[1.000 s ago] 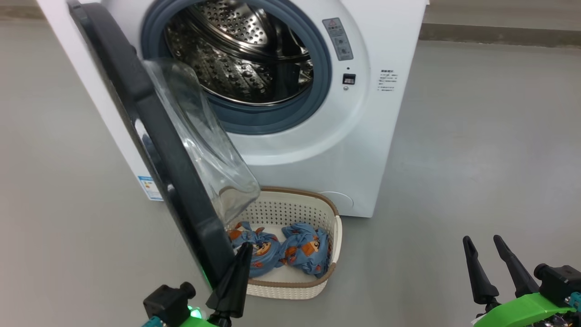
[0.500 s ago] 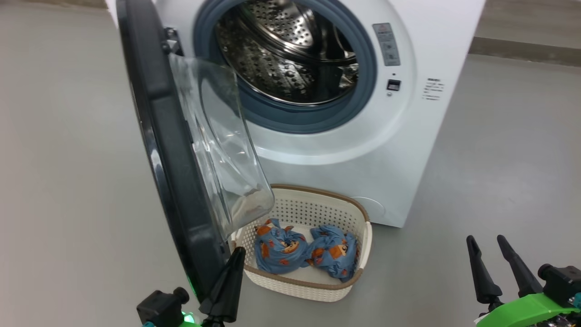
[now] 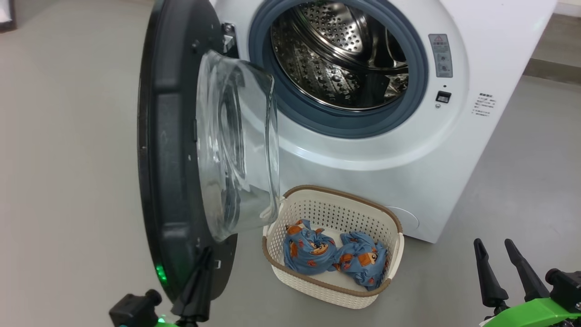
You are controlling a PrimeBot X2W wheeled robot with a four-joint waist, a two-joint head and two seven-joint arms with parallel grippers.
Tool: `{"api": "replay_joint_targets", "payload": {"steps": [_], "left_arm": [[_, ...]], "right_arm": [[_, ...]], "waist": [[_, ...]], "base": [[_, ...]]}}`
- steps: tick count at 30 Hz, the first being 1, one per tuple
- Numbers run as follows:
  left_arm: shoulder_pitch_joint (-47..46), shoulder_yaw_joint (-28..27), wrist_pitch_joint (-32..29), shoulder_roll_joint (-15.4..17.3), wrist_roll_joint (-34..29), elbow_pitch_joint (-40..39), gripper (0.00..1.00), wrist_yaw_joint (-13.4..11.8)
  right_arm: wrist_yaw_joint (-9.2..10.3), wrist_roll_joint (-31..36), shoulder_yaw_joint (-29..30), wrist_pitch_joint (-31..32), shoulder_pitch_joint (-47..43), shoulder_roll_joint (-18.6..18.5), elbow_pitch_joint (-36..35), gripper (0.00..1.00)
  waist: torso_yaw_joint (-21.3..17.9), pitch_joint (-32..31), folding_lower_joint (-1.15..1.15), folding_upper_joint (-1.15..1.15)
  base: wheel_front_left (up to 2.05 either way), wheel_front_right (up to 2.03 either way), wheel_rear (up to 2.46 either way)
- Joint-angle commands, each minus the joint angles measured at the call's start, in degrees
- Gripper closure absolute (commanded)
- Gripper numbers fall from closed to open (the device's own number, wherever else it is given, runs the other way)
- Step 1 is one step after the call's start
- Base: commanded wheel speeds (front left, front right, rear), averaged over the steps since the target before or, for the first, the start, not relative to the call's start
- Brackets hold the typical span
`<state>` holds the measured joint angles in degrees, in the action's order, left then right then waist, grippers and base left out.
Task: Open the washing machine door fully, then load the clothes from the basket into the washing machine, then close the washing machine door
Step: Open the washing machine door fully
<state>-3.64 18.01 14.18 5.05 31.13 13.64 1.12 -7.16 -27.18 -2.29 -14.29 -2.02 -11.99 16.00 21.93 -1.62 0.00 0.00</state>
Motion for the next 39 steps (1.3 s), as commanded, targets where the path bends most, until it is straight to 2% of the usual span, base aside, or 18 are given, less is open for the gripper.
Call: {"api": "replay_joint_targets", "payload": {"steps": [1,10,20,28,39], "left_arm": [[-0.90,-2.98,0.45,1.66,0.24,-1.43,1.00,-0.88],[-1.43,-8.02,-0.47,4.46,3.37,-1.32,1.00,-2.56],[-4.80,-13.48,-0.47,8.73,6.42,2.52,1.00,-1.98],[-9.25,-17.56,0.08,10.84,8.80,7.31,1.00,-0.82],[-15.59,-22.54,0.75,11.38,9.33,14.41,1.00,0.44]], "right_arm": [[-0.33,0.43,-1.18,-0.71,0.12,-0.85,-1.48,0.00],[-0.33,0.17,-1.51,-0.71,-0.20,-0.54,-1.26,0.00],[-0.33,0.20,-0.45,-0.71,-0.42,-0.55,-1.32,0.00],[-0.33,0.26,-0.30,-0.71,-0.21,-0.84,-1.47,0.00],[-0.33,0.37,-0.01,-0.71,1.08,-2.05,-1.77,0.00]], "waist": [[0.43,-0.18,0.00,0.00],[0.33,-0.06,0.00,0.00],[-0.40,0.42,0.00,0.00],[-0.58,1.65,0.00,0.00],[-0.64,4.15,0.00,0.00]], "base": [[0.00,0.00,0.00],[0.00,0.00,0.00],[0.00,0.00,0.00],[0.00,0.00,0.00],[0.00,0.00,0.00]]}}
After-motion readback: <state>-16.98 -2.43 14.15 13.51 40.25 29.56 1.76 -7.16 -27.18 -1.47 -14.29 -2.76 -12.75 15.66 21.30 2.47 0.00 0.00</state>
